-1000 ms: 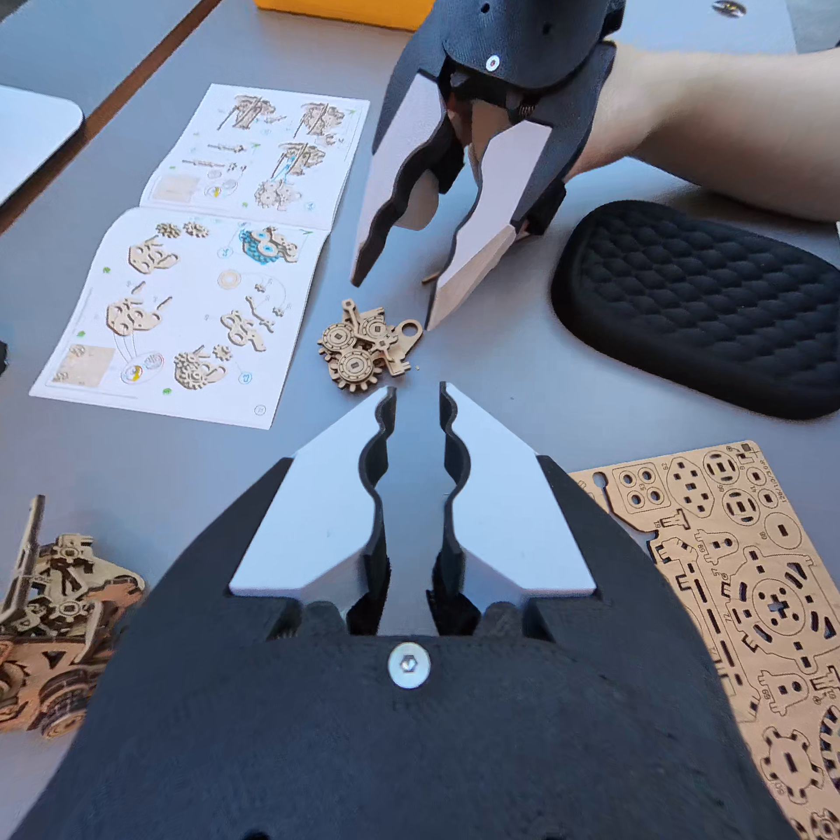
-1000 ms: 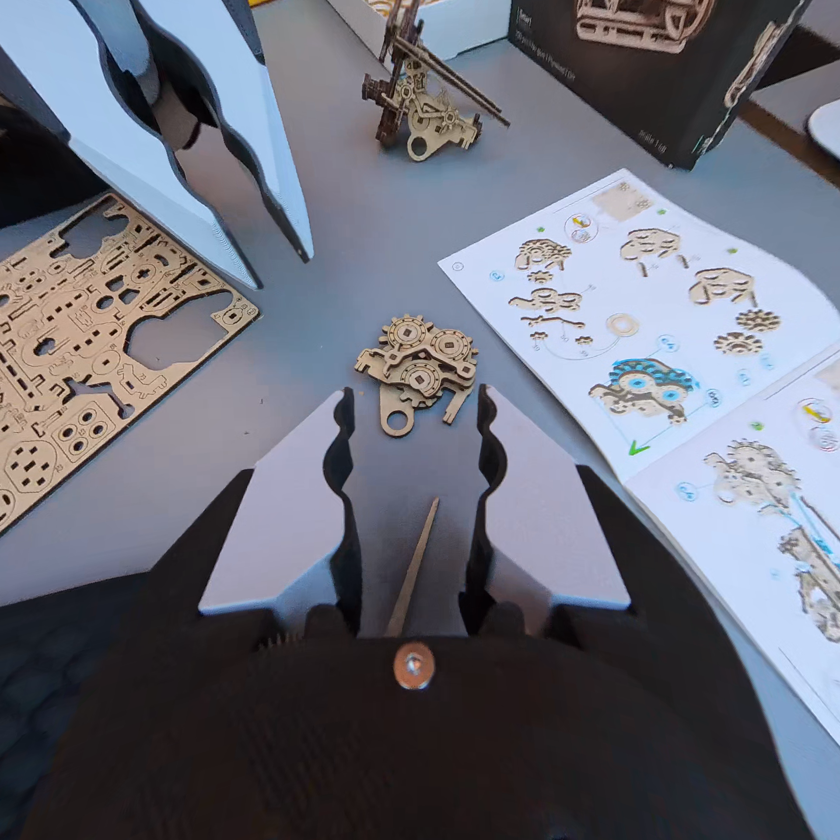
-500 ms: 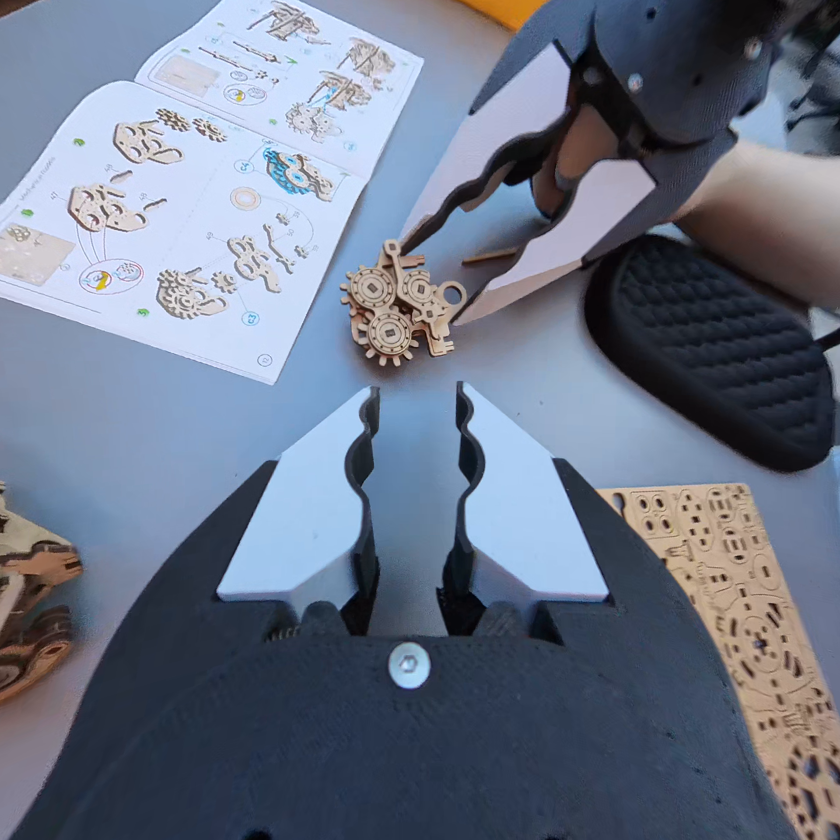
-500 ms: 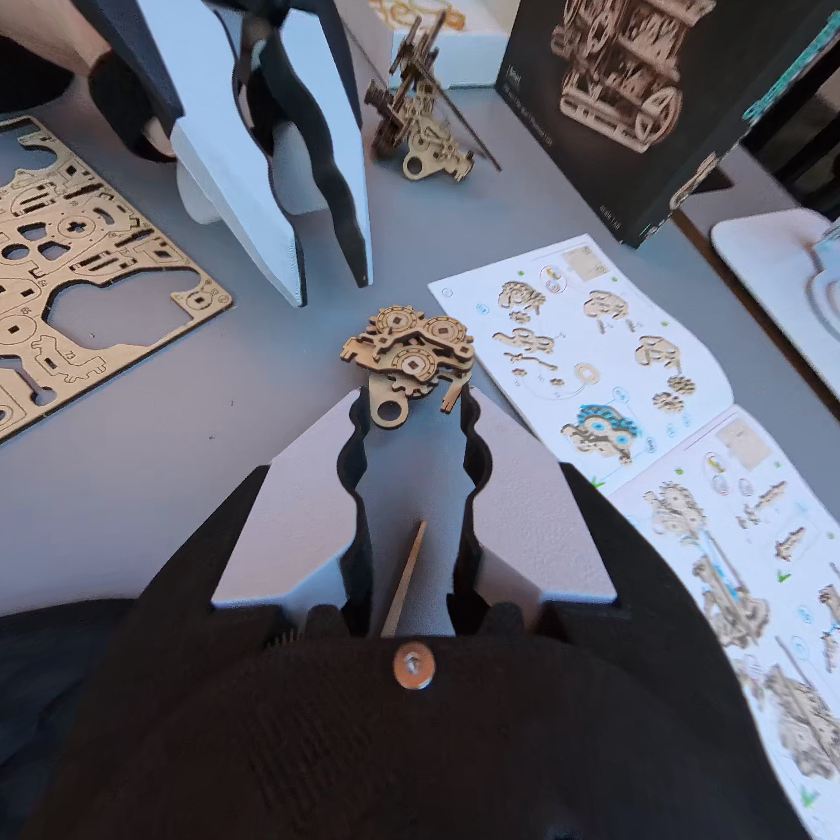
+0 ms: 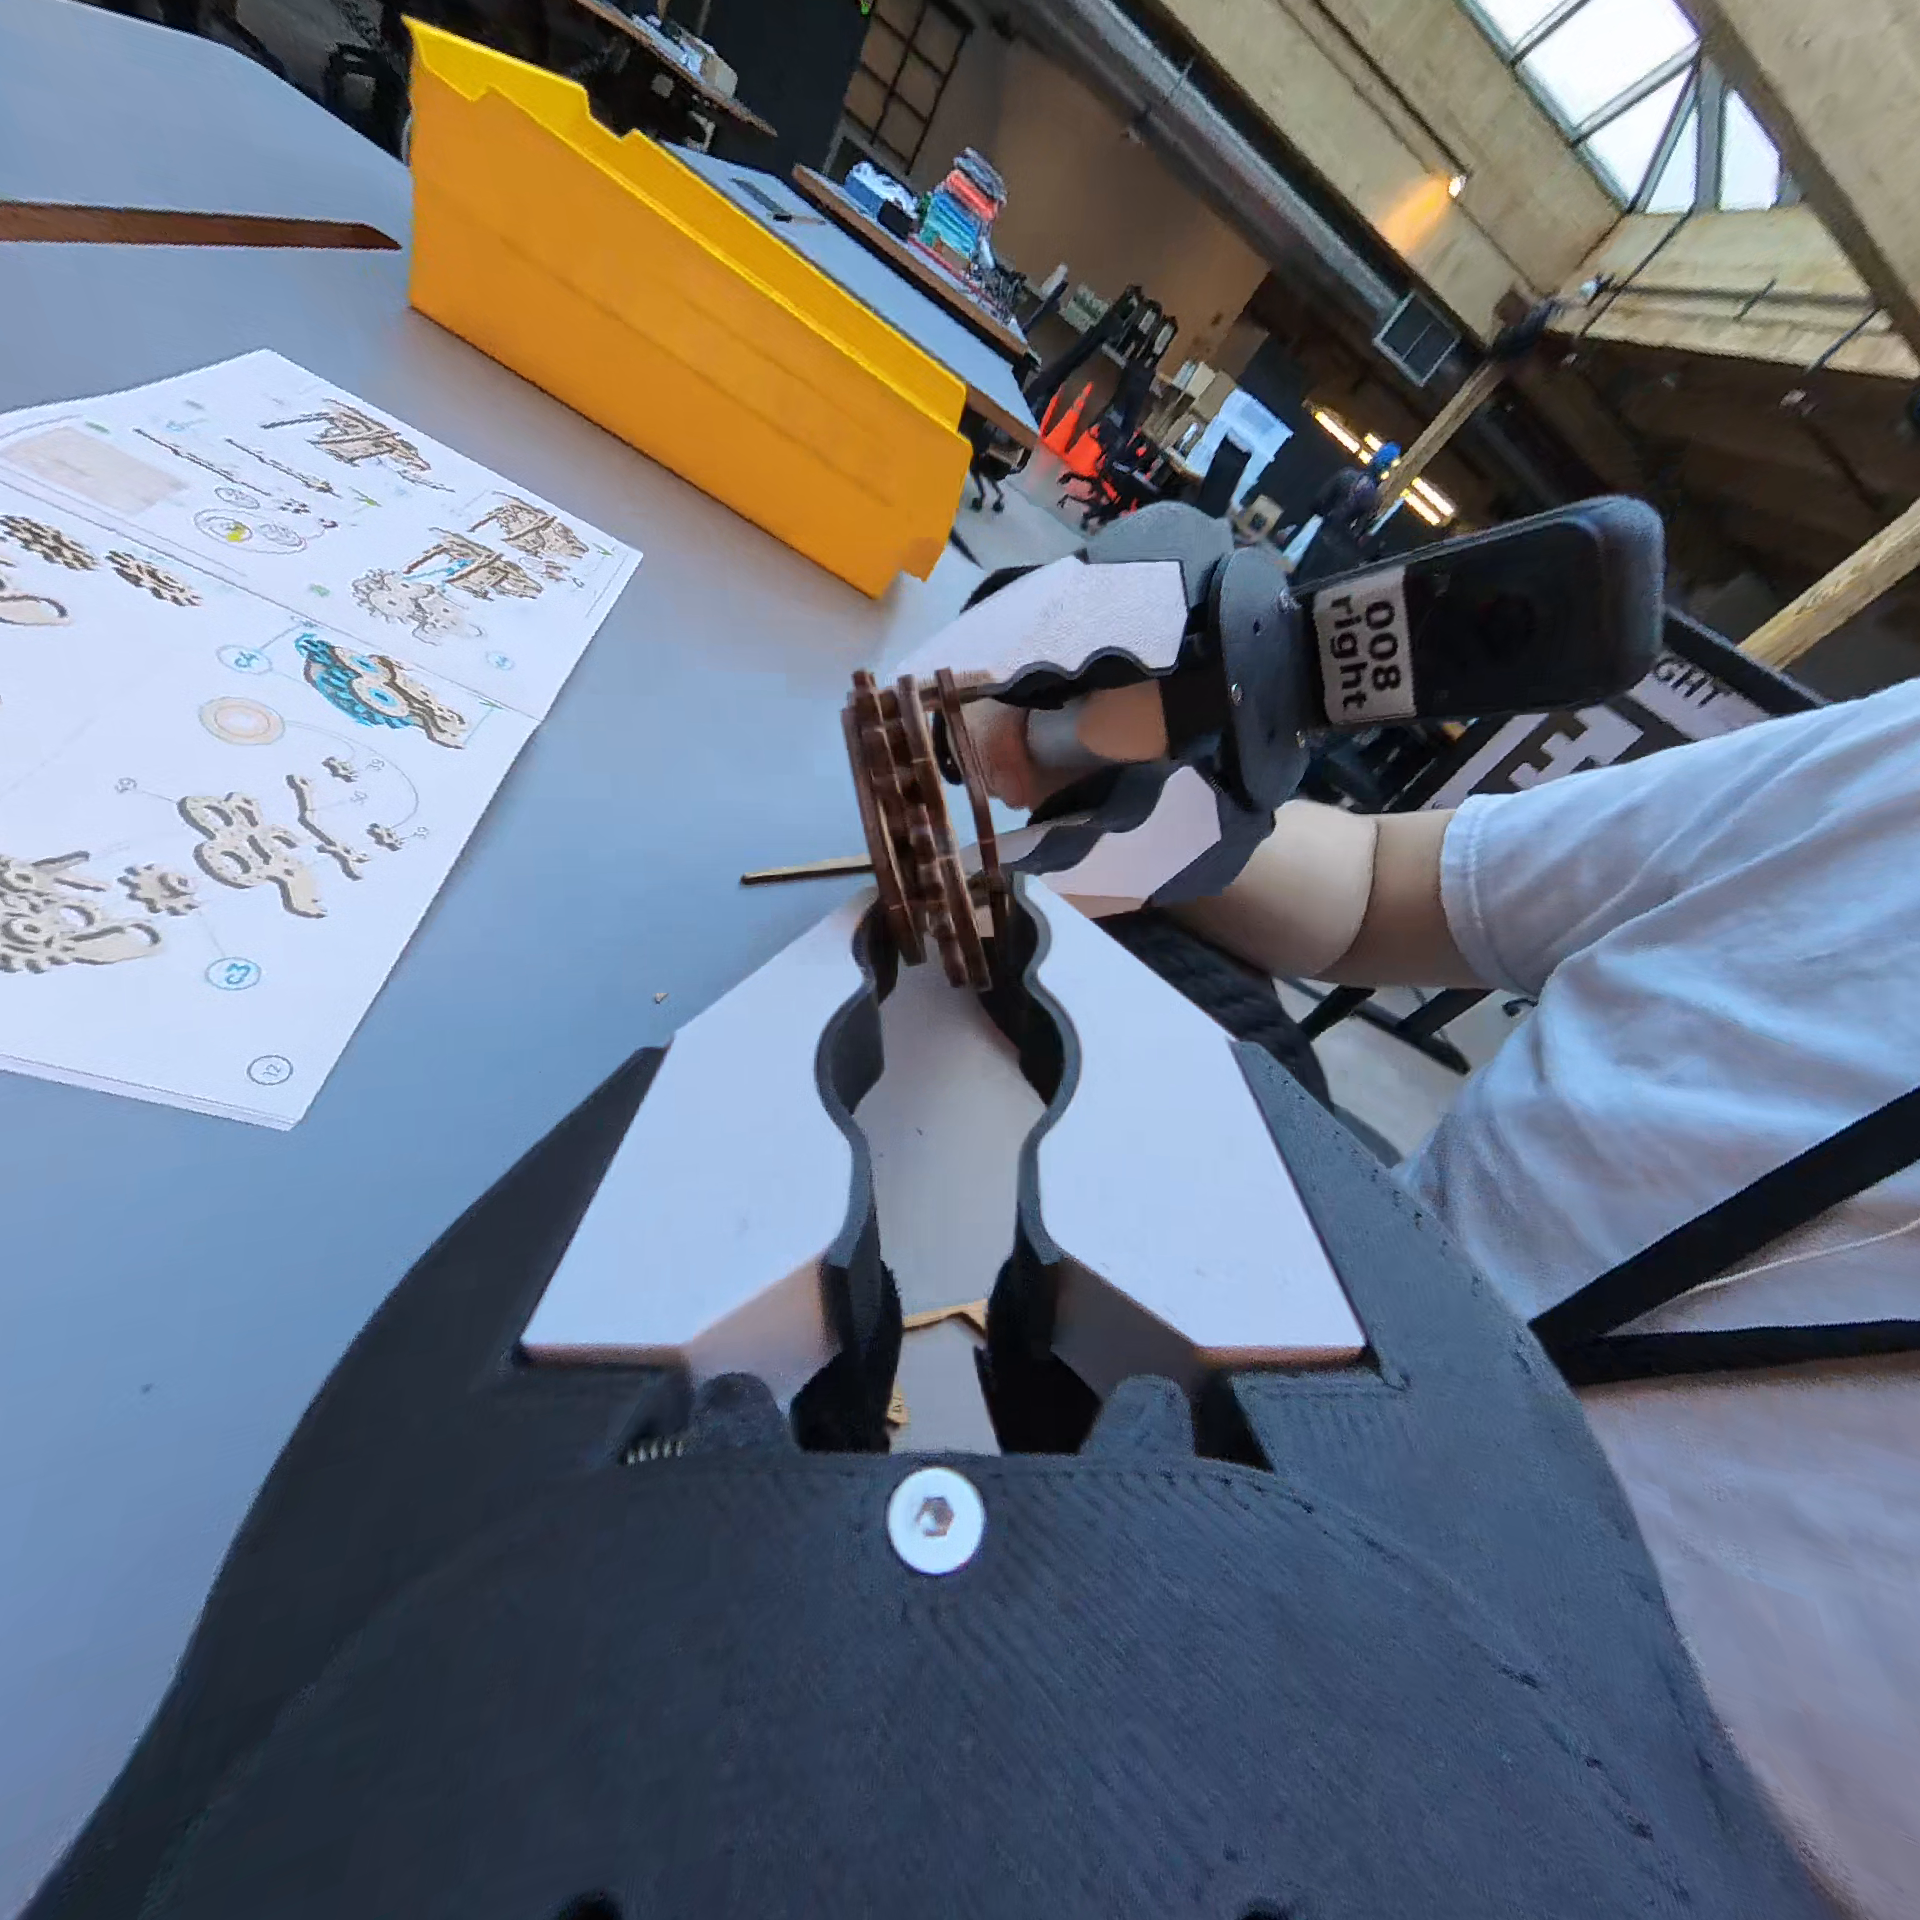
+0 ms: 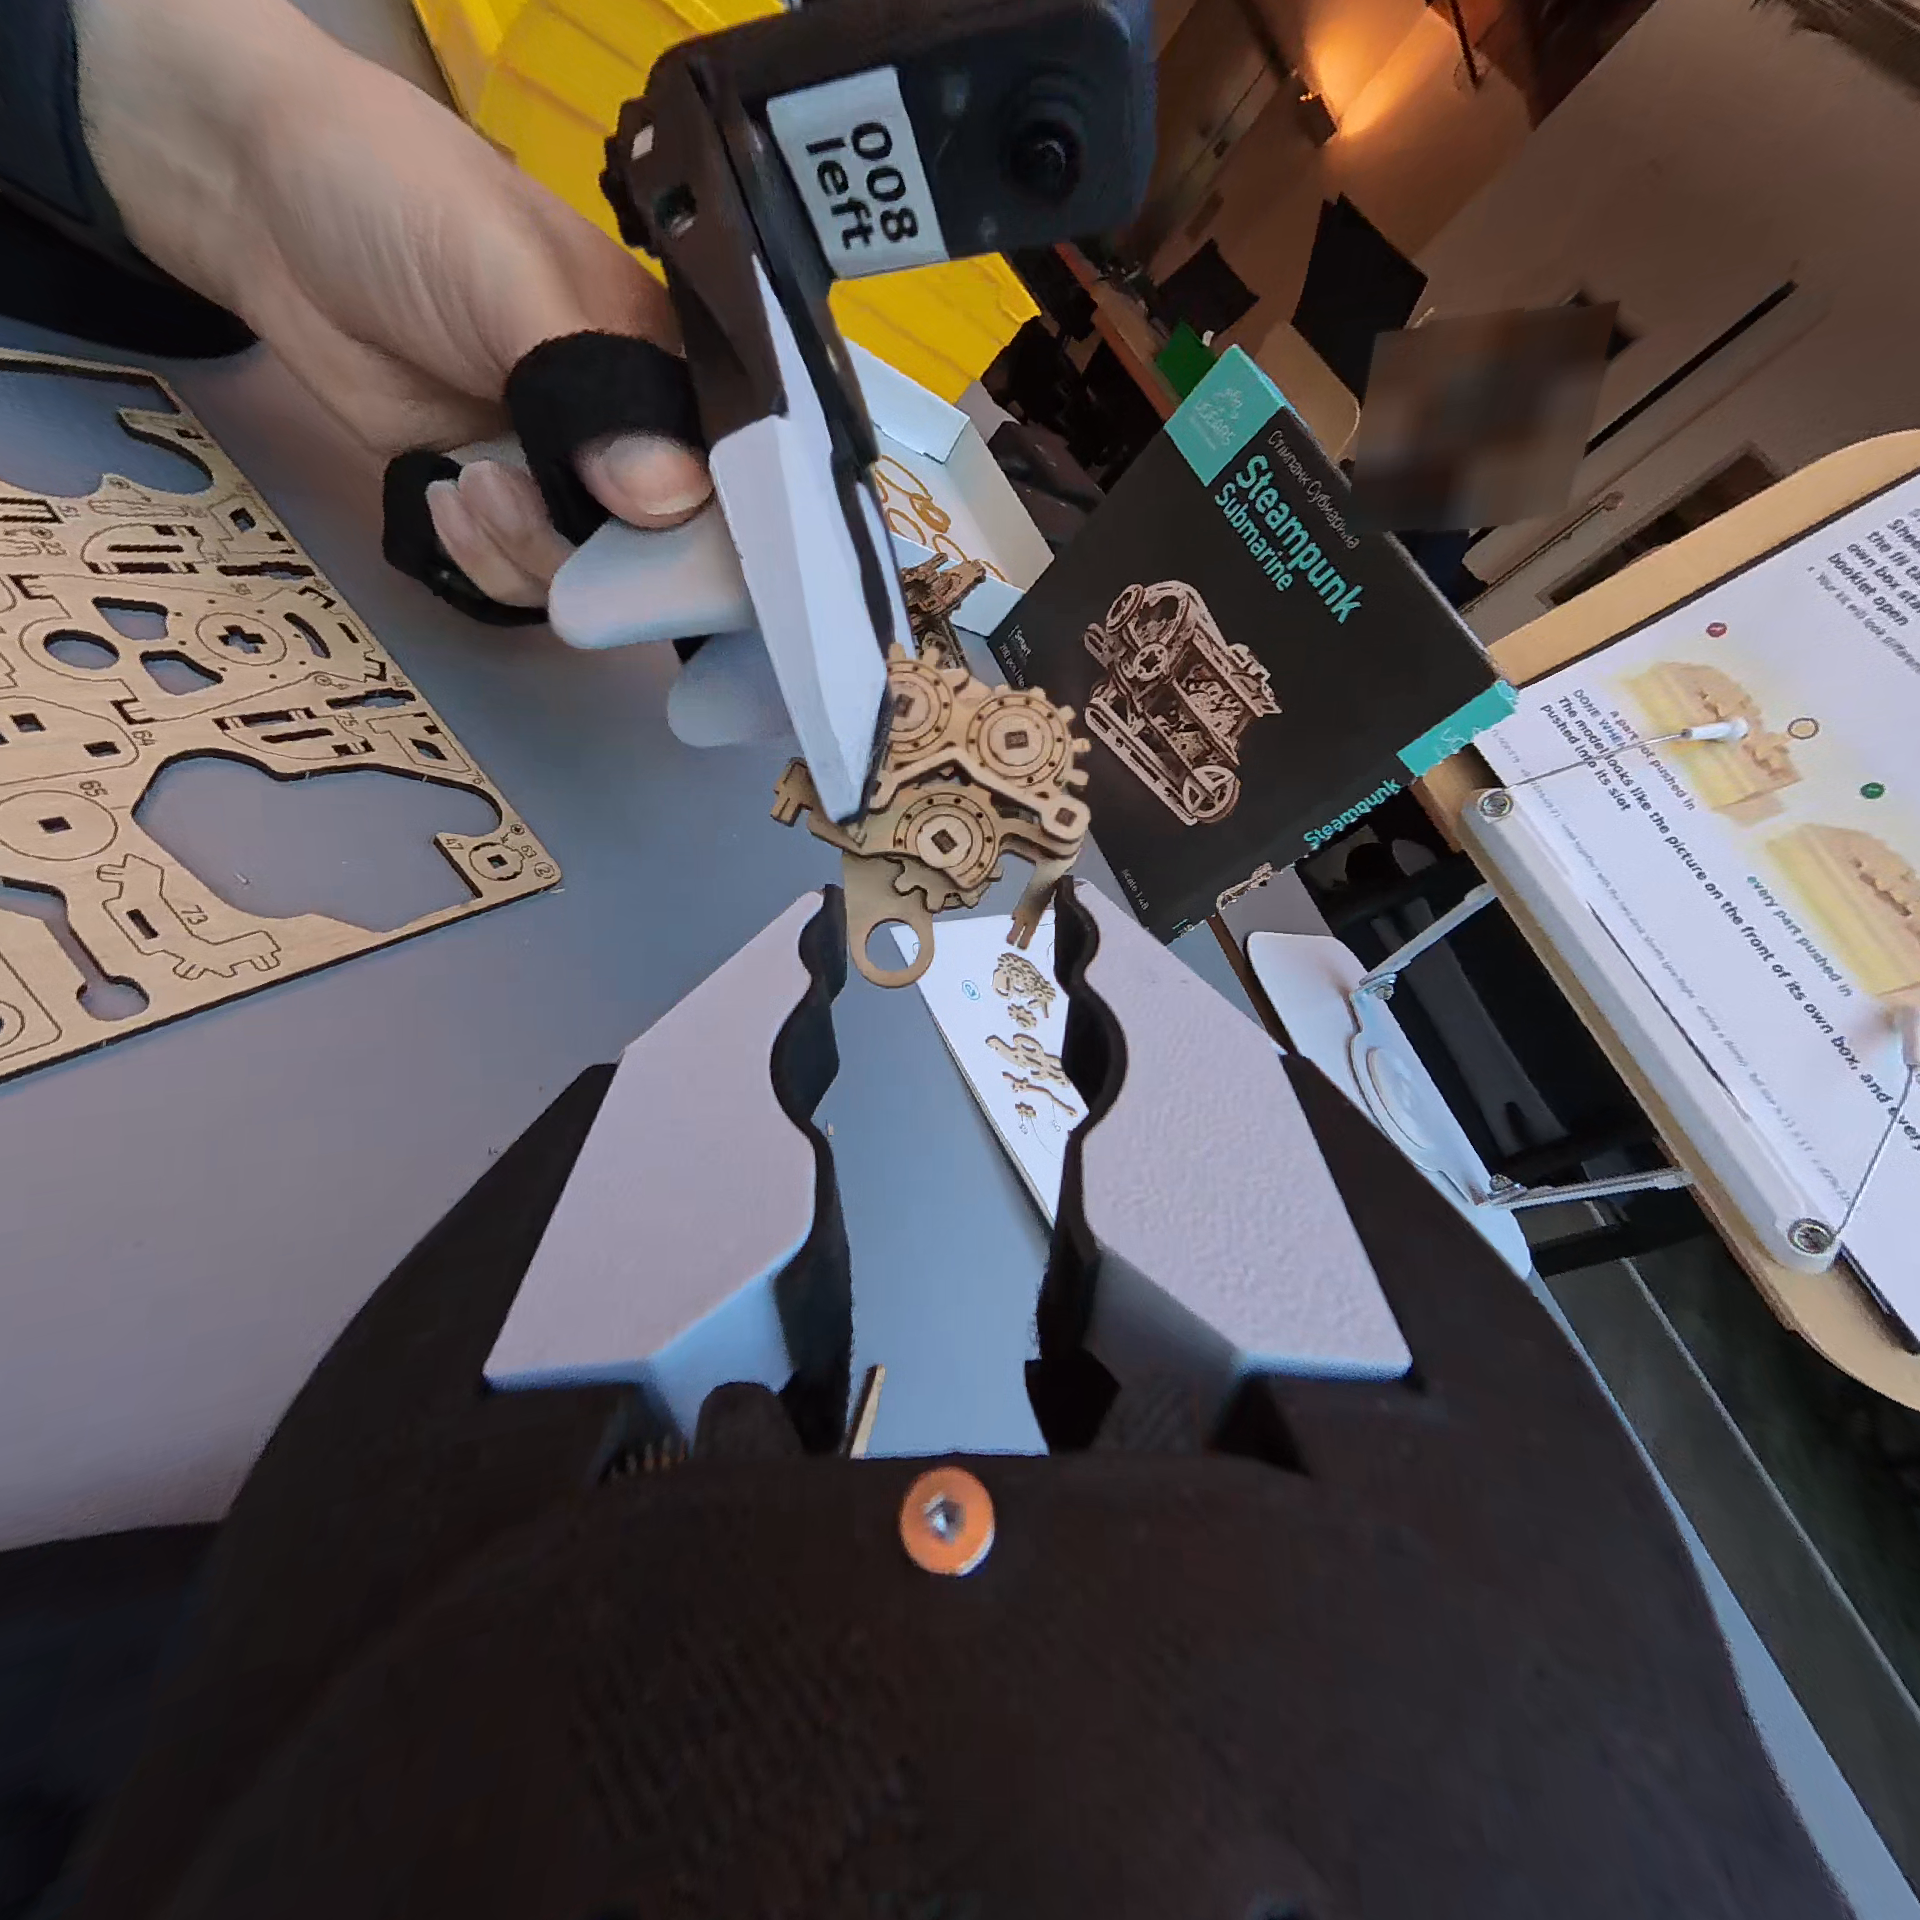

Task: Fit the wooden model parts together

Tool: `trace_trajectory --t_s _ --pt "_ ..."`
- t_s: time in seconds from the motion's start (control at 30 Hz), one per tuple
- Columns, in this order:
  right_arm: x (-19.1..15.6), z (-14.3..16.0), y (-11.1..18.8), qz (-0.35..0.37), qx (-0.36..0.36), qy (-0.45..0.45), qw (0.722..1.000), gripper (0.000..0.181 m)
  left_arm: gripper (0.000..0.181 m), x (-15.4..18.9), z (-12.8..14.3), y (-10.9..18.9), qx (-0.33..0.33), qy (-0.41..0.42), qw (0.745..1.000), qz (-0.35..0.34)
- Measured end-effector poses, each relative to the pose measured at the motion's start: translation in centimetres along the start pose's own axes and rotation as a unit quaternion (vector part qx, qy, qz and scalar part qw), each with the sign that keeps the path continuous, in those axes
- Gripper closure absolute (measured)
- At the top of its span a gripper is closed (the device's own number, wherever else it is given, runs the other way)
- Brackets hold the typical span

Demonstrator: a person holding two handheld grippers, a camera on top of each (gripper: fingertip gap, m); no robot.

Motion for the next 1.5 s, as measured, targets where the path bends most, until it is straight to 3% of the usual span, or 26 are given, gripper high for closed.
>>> trace_trajectory --t_s 0.07,0.17,0.27,0.4,0.57,0.83,0.93,1.07,1.5 --pt "0.1 0.3 0.1 -0.056 0.001 -0.017 0.998 0.135 0.163 0.0 0.1 0.0 -0.028 -0.033 0.998 -0.043" --pt "0.7 1.0 0.3 -0.178 0.0 -0.105 0.978 0.108 0.164 0.8 0.0 0.1 -0.067 -0.154 0.978 -0.126" --pt "-0.5 1.5 0.2 -0.267 -0.018 -0.113 0.957 0.114 0.164 2.6 0.2 -0.6 -0.122 -0.285 0.929 -0.202" --pt "-3.0 1.5 -1.3 -0.256 -0.1 -0.055 0.96 0.123 0.164 4.5 1.6 -3.0 -0.206 -0.392 0.861 -0.248" --pt "-5.1 1.3 -1.7 -0.282 -0.121 -0.013 0.952 0.127 0.164 5.6 2.4 -4.2 -0.247 -0.417 0.842 -0.239" --pt "-5.3 0.8 -1.3 -0.311 -0.082 -0.026 0.946 0.132 0.164 5.8 2.3 -4.1 -0.251 -0.345 0.883 -0.194" --pt "-5.5 0.5 -1.2 -0.325 -0.074 -0.029 0.942 0.126 0.164 5.4 2.2 -4.0 -0.257 -0.339 0.88 -0.212" --pt "-5.9 0.3 -1.4 -0.32 -0.079 -0.013 0.944 0.137 0.164 5.7 2.5 -4.4 -0.267 -0.339 0.88 -0.196" --pt "-6.1 0.6 -1.5 -0.335 -0.088 -0.026 0.938 0.14 0.164 5.5 2.6 -4.3 -0.272 -0.322 0.887 -0.19"
Point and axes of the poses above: each gripper's, where its closed fingertips meet, y back along the fingers, z out of its underside, x = y × z across the jaws, the point moved 7 cm from there along y, back along the fingers, and after that the axes turned 13 degrees about -x, right-handed, at the moved point
